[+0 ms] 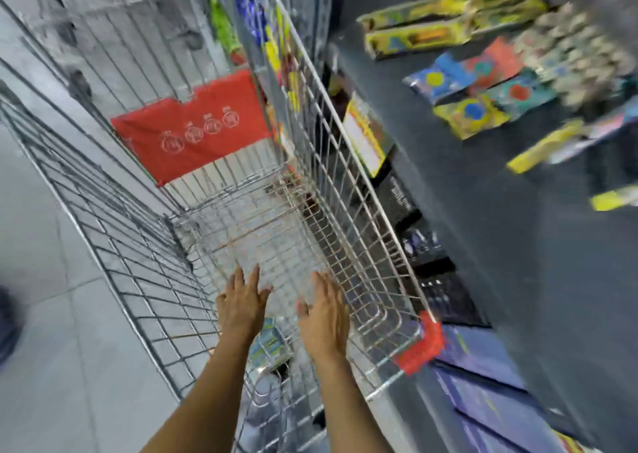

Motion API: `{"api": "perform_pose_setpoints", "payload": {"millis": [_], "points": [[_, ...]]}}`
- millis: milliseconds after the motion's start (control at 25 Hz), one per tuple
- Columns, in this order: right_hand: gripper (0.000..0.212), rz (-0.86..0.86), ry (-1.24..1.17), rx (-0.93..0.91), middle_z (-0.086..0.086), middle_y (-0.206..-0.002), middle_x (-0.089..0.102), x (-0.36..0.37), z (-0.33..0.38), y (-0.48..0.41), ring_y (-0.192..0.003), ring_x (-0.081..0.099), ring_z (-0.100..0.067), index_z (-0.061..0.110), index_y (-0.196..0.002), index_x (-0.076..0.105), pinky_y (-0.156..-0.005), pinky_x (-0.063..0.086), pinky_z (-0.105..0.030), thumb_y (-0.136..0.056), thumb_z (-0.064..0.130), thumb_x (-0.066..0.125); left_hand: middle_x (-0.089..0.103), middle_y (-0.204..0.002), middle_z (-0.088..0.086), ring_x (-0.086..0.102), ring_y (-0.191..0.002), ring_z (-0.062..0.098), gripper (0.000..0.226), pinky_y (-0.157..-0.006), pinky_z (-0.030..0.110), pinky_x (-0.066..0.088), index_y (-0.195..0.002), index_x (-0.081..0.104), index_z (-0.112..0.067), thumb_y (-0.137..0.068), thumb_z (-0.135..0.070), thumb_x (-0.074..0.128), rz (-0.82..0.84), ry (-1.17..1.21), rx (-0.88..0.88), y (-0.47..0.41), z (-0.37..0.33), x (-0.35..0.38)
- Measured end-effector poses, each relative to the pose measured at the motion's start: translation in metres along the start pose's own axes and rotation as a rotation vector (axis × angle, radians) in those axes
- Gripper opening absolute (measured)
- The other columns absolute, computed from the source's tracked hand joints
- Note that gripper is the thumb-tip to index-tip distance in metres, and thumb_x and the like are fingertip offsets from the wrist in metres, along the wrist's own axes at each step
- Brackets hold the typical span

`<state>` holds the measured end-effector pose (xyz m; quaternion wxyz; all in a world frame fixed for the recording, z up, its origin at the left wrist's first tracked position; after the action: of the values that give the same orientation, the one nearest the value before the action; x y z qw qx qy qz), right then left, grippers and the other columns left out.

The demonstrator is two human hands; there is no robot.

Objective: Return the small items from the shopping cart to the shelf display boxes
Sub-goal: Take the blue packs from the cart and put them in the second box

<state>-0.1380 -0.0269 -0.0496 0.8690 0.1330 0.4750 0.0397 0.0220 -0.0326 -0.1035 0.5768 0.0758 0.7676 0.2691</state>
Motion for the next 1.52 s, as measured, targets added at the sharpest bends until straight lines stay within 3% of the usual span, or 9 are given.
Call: {"api": "perform_pose_setpoints", "payload": {"millis": [200,400,600,800,960,1040,1200,1320,1520], "points": [[0.066,0.507,0.033,0.195,-0.011,-0.139,0.045,0.122,-0.035,0.012,-0.125,0.041,-0.027,0.011,-0.138,0.033,-0.095,0.034,-0.035,-0.085,0.04,0.061,0.044,-0.13,0.008,0.041,-0.119,0.028,0.043,-0.092,0.045,0.04,-0.124,0.049,-0.026,-0.085,-0.039,0.059,0.17,-0.184,0.154,-0.031,0.023,0.072],[0.033,0.451,-0.023,0.262,-0.007,-0.11,0.065,0.148,-0.042,0.018,-0.097,0.061,-0.026,0.013,-0.112,0.05,-0.076,0.048,-0.031,-0.084,0.026,0.063,0.046,-0.112,0.014,0.049,-0.101,0.032,0.039,-0.074,0.045,0.048,-0.108,0.056,-0.014,-0.075,-0.021,0.075,0.22,-0.043,0.239,-0.044,0.026,0.088],[0.027,0.516,-0.083,0.222,-0.003,-0.097,0.063,0.125,-0.048,-0.001,-0.08,0.055,-0.021,0.015,-0.1,0.049,-0.068,0.037,-0.028,-0.081,0.017,0.068,0.05,-0.09,0.021,0.052,-0.075,0.034,0.047,-0.047,0.036,0.045,-0.089,0.048,-0.015,-0.059,-0.009,0.085,0.065,0.185,0.331,-0.042,0.03,0.077],[0.041,0.214,-0.024,0.231,-0.004,-0.118,0.063,0.093,-0.078,-0.06,-0.102,0.058,-0.022,0.014,-0.12,0.051,-0.085,0.046,-0.035,-0.083,0.014,0.068,0.048,-0.114,0.026,0.053,-0.09,0.033,0.033,-0.058,0.036,0.045,-0.113,0.052,-0.005,-0.083,-0.011,0.066,-0.205,0.323,0.062,-0.056,0.028,0.05],[0.057,0.075,0.174,0.239,-0.011,-0.15,0.032,0.096,-0.07,-0.051,-0.133,0.031,-0.03,0.019,-0.139,0.037,-0.103,0.035,-0.049,-0.088,0.028,0.061,0.047,-0.135,0.025,0.053,-0.112,0.041,0.05,-0.075,0.055,0.054,-0.132,0.039,-0.014,-0.087,-0.034,0.052,-0.099,-0.032,0.453,-0.034,-0.01,0.079],[0.058,0.001,0.133,0.293,-0.018,-0.15,0.028,0.105,-0.063,-0.034,-0.134,0.028,-0.037,0.016,-0.139,0.038,-0.096,0.041,-0.057,-0.087,0.024,0.063,0.044,-0.138,0.019,0.052,-0.117,0.039,0.051,-0.079,0.054,0.053,-0.133,0.036,-0.018,-0.086,-0.037,0.044,-0.044,-0.146,0.512,-0.017,-0.013,0.097],[0.06,0.01,0.053,0.344,-0.022,-0.15,0.027,0.125,-0.062,-0.029,-0.135,0.024,-0.042,0.014,-0.139,0.039,-0.094,0.043,-0.053,-0.085,0.02,0.066,0.033,-0.146,0.02,0.043,-0.125,0.04,0.086,-0.084,0.05,0.05,-0.137,0.032,-0.017,-0.064,-0.011,0.079,0.038,-0.152,0.367,-0.015,-0.003,0.109],[0.063,0.042,0.07,0.241,-0.019,-0.154,0.016,0.122,-0.066,-0.04,-0.14,0.012,-0.037,0.017,-0.142,0.034,-0.103,0.036,-0.05,-0.086,0.013,0.063,-0.012,-0.151,0.013,0.01,-0.14,0.035,0.075,-0.101,0.052,0.034,-0.146,0.01,-0.023,-0.088,-0.026,0.058,0.015,-0.102,0.266,-0.034,0.007,0.102],[0.064,0.001,0.12,0.148,-0.018,-0.151,0.023,0.107,-0.078,-0.048,-0.137,0.021,-0.038,0.019,-0.136,0.042,-0.105,0.032,-0.057,-0.08,0.004,0.069,-0.008,-0.154,0.017,0.007,-0.14,0.037,0.067,-0.098,0.055,0.037,-0.146,0.002,-0.022,-0.094,-0.042,0.04,-0.028,0.073,0.137,-0.062,0.016,0.084]]}}
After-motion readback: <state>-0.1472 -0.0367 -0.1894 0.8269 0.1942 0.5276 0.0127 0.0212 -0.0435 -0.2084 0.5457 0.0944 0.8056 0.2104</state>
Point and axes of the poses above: each hand's wrist, its own y-axis away from the middle knuckle, its own x-axis out of the palm, z = x × y, the point moved 8 cm from there along -y, towards the middle knuckle
